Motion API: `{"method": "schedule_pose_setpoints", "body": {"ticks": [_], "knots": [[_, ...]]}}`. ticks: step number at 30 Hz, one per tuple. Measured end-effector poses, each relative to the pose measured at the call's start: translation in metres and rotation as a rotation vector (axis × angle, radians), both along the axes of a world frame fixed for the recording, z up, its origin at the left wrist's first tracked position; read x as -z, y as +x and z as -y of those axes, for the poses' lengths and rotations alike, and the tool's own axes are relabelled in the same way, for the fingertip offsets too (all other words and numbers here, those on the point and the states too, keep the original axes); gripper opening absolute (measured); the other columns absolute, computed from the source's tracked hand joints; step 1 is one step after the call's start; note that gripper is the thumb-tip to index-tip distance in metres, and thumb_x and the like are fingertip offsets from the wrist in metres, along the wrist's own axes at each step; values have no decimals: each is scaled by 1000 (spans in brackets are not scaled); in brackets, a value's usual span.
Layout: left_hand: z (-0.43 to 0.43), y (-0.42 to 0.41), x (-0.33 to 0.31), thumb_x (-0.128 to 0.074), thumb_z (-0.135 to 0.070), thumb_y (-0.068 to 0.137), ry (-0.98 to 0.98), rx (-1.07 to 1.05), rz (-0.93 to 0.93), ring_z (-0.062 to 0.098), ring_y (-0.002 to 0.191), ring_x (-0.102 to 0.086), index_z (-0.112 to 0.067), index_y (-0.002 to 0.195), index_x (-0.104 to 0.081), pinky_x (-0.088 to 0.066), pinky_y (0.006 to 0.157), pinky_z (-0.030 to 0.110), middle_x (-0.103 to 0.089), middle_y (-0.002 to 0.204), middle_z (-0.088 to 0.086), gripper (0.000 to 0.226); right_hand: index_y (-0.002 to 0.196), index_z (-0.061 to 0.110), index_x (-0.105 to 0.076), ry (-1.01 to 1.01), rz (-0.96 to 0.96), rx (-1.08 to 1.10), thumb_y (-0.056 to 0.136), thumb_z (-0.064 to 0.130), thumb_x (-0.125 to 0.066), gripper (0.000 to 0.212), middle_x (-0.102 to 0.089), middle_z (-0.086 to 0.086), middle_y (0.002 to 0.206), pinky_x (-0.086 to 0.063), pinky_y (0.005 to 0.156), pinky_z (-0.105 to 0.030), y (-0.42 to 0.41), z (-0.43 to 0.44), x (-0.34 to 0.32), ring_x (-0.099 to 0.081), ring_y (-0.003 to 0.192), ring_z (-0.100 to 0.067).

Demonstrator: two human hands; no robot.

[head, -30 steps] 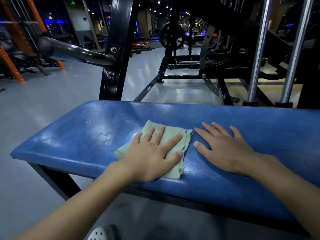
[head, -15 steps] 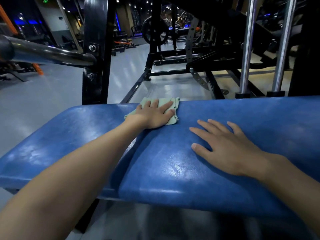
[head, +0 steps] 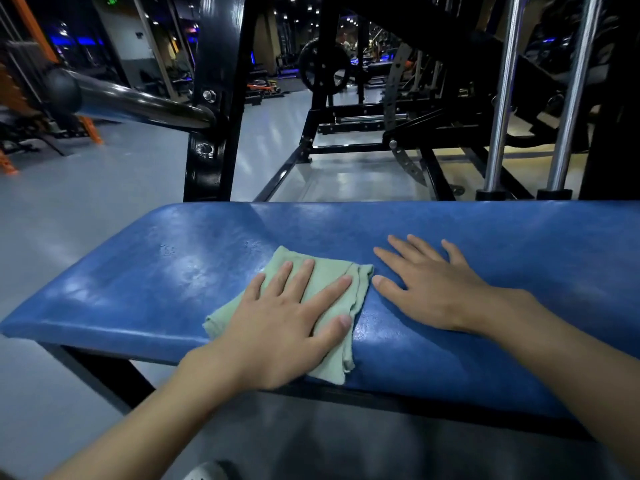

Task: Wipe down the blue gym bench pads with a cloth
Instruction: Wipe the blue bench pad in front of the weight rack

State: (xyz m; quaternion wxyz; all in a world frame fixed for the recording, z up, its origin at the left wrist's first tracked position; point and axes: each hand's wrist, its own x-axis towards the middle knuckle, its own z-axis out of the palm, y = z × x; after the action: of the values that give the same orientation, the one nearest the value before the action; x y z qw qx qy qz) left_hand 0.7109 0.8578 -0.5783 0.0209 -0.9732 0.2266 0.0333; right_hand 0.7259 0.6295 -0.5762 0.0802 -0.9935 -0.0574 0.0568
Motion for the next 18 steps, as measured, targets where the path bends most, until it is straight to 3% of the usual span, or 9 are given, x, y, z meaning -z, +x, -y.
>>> {"method": "schedule_pose_setpoints", "body": {"ticks": [7, 13, 18], "knots": [[24, 103, 0, -14, -69, 96, -12, -38, -5, 23, 153, 1, -61, 148, 2, -4, 120, 52, -2, 167, 1, 55, 156, 39, -4, -16, 38, 9, 96, 63, -13, 65, 9, 12, 165, 9, 119, -53, 3, 0, 9, 15, 150, -10], [54, 204, -7, -13, -74, 92, -17, -128, -64, 29, 153, -2, -57, 150, -3, -2, 119, 57, -3, 168, 1, 62, 155, 39, -3, -22, 61, 4, 94, 65, -11, 67, 10, 11, 165, 7, 119, -53, 4, 2, 11, 15, 150, -9], [50, 194, -5, -10, -72, 94, -21, -122, -71, 30, 153, 1, -55, 152, -1, 1, 120, 55, 0, 168, 3, 62, 155, 40, -4, -20, 57, 11, 95, 65, -12, 66, 9, 12, 165, 7, 120, -53, 4, 2, 10, 15, 150, -9]]}}
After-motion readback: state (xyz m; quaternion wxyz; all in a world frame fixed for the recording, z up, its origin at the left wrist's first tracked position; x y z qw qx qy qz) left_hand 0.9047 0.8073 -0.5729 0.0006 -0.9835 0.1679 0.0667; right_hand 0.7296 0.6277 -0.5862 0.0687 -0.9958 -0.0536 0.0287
